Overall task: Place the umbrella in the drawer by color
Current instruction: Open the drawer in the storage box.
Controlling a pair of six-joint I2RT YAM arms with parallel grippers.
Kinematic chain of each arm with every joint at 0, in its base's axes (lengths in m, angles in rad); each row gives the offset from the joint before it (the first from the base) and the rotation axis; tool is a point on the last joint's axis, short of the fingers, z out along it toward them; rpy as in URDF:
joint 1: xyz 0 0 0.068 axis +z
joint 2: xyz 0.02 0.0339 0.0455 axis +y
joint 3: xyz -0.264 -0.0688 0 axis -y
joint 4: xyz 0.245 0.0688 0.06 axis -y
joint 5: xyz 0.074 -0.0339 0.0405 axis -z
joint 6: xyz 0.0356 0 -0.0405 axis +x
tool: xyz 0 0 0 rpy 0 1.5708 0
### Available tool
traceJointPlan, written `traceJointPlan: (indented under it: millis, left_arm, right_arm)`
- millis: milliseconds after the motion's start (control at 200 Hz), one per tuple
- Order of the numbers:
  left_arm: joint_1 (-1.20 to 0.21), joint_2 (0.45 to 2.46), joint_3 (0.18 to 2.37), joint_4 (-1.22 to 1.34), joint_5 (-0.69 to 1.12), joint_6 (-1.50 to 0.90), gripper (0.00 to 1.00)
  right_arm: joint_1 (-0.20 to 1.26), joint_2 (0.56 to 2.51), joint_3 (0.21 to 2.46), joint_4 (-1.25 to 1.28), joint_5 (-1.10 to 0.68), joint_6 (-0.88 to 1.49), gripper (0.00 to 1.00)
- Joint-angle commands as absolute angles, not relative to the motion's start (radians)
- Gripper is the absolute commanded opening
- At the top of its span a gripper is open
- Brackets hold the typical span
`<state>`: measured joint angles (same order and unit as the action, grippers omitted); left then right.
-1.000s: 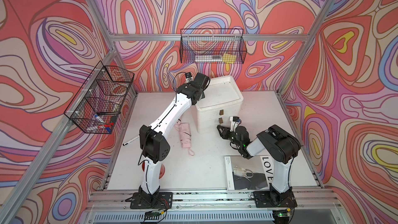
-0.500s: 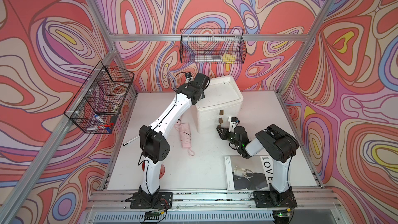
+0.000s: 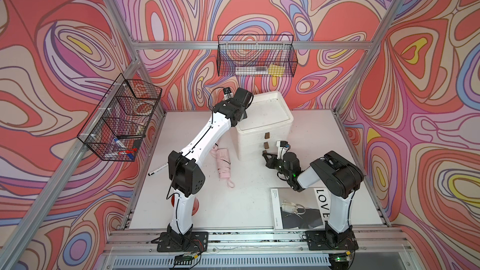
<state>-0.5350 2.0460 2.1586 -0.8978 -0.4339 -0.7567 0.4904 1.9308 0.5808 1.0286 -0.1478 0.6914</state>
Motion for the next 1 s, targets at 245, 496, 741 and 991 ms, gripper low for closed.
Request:
traceJointPlan:
  millis: [245, 496, 741, 991]
  left_arm:
    - [-0.516, 2.196, 2.188, -1.001, -0.339, -0.906, 0.00]
    - [-0.499, 2.218, 2.205, -0.967, -0.291, -0.897, 0.00]
    - [-0.492, 2.238, 2.200, -0.878, -0.157, -0.794, 0.00]
    - [-0.492, 2.255, 2.197, -0.832, -0.106, -0.733, 0.00]
  right_arm:
    - [0.529, 1.555, 0.607, 0.416, -0.094, 0.630, 0.00]
    - [0.693, 1.321, 0.544, 0.150, 0.083, 0.578, 0.00]
    - [0.762, 1.218, 0.527, 0.006, 0.111, 0.611, 0.00]
    - [0.806, 1.217, 0.529, -0.040, 0.133, 0.621, 0.00]
